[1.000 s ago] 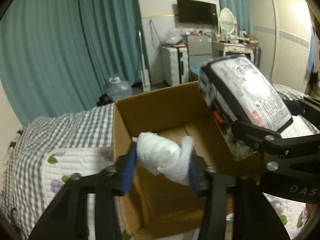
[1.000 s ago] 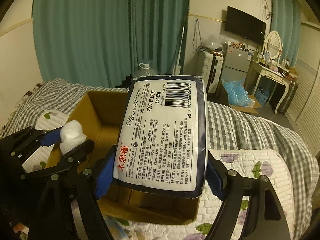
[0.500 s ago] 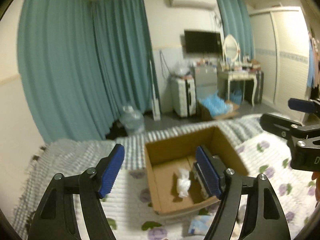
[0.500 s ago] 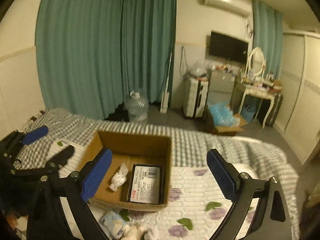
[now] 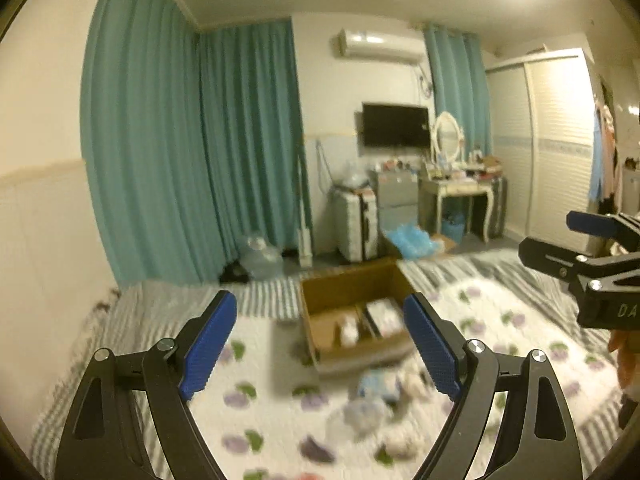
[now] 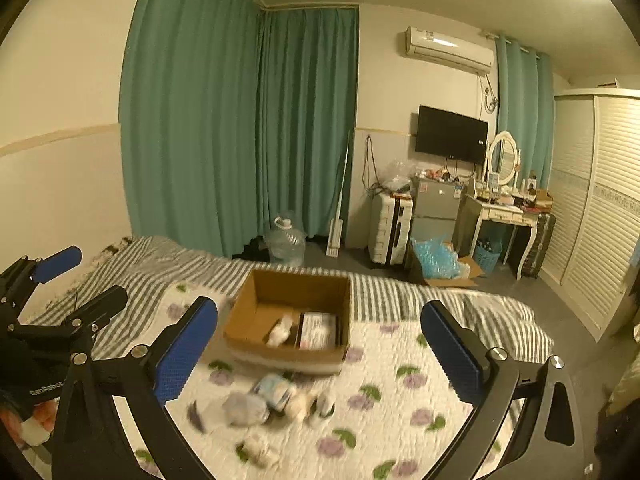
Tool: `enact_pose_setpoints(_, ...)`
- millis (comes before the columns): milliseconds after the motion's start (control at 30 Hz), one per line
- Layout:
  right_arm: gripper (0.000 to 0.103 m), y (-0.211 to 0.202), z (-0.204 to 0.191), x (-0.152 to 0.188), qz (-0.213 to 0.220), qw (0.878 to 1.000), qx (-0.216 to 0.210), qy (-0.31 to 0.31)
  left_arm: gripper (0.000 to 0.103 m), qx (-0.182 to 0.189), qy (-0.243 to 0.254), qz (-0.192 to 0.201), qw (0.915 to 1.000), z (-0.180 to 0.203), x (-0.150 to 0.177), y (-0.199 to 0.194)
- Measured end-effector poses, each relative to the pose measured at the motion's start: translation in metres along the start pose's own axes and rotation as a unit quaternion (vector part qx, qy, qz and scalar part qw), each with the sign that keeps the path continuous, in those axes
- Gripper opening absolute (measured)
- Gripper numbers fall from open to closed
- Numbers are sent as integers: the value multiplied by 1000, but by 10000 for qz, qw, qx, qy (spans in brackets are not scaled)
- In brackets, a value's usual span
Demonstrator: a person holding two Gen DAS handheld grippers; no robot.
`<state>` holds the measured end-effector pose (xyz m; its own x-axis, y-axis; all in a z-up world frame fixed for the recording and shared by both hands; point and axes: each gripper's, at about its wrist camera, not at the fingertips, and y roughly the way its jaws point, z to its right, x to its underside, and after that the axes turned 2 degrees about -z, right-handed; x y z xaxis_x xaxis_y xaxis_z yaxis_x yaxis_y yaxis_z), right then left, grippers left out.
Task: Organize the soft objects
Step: 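Release the white sock into the box with the left gripper, then grasp a white sock with the left gripper while the right gripper grasps a white cable bundle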
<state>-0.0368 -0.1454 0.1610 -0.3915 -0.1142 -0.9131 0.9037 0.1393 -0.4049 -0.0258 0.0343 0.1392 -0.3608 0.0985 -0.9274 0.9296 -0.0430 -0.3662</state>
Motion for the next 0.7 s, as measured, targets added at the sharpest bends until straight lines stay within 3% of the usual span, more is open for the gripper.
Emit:
enact_pose_setpoints(200,102,8,-24,64,-502,9986,-151,-33,87,-159,-20,-444,9989,-4,54,3)
enact_pose_setpoints(433,102,82,-46,138,-1395,9891,-446,-149,87,-157,-105,-1024,9946,-3,124,36)
enact_pose_setpoints(533,102,123,-52,172,-1859,9803,-606,-266,87,-37,-67,-1189,9929,1,143,50)
enact_pose_setpoints(700,98,168,-56,211,-2524,9644,-726,-319,87,-139,-39,-1541,9879,-1,156,69)
